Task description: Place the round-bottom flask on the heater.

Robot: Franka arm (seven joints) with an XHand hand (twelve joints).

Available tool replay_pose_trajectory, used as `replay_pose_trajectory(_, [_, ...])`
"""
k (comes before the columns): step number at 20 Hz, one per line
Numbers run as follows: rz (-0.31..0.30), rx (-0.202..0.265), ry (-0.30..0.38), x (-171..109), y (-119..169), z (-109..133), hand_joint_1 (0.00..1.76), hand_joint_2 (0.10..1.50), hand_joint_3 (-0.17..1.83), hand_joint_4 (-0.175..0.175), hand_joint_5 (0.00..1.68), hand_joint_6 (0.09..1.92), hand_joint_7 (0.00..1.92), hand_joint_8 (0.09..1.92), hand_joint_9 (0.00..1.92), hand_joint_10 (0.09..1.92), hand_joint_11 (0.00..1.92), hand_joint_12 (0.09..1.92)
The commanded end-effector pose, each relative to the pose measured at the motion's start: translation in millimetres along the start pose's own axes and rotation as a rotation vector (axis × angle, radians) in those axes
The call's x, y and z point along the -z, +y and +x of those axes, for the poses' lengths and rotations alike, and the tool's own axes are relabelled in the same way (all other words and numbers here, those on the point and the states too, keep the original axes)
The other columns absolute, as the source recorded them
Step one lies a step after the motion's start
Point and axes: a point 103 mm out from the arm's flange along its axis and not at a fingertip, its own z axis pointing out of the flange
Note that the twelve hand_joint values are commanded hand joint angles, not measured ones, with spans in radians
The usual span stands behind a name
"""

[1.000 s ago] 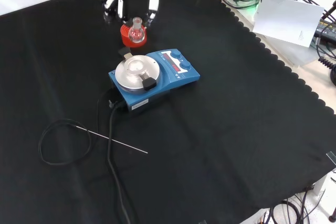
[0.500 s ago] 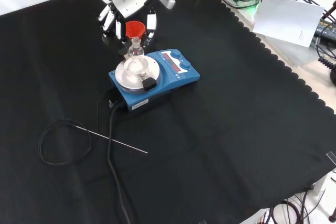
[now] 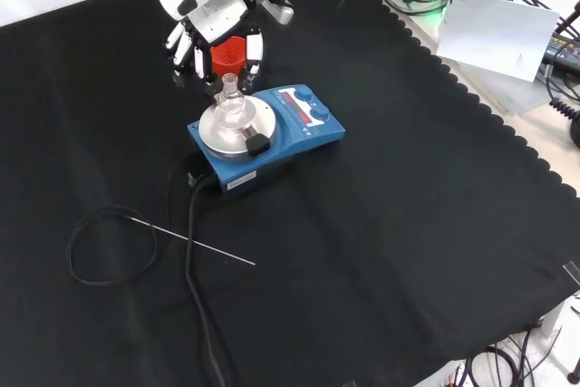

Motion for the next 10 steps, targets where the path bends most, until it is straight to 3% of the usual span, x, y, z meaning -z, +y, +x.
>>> replay_pose_trajectory(1, [0.007, -0.005, -0.002, -2.0, 2.4, 4.3, 1.11, 0.65, 0.72, 0.175, 1.22, 0.79, 0.38, 0.66, 0.63, 0.59, 0.33, 1.33])
replay_pose_trajectory(8, [0.014, -0.006, -0.007, -3.8, 6.6, 3.9, 1.11, 0.64, 0.72, 0.175, 1.22, 0.79, 0.38, 0.66, 0.63, 0.59, 0.33, 1.33])
replay_pose_trajectory(10, [0.022, 0.004, 0.023, -4.7, 8.3, 2.2, 1.11, 0.64, 0.72, 0.175, 1.22, 0.79, 0.38, 0.66, 0.63, 0.59, 0.33, 1.33])
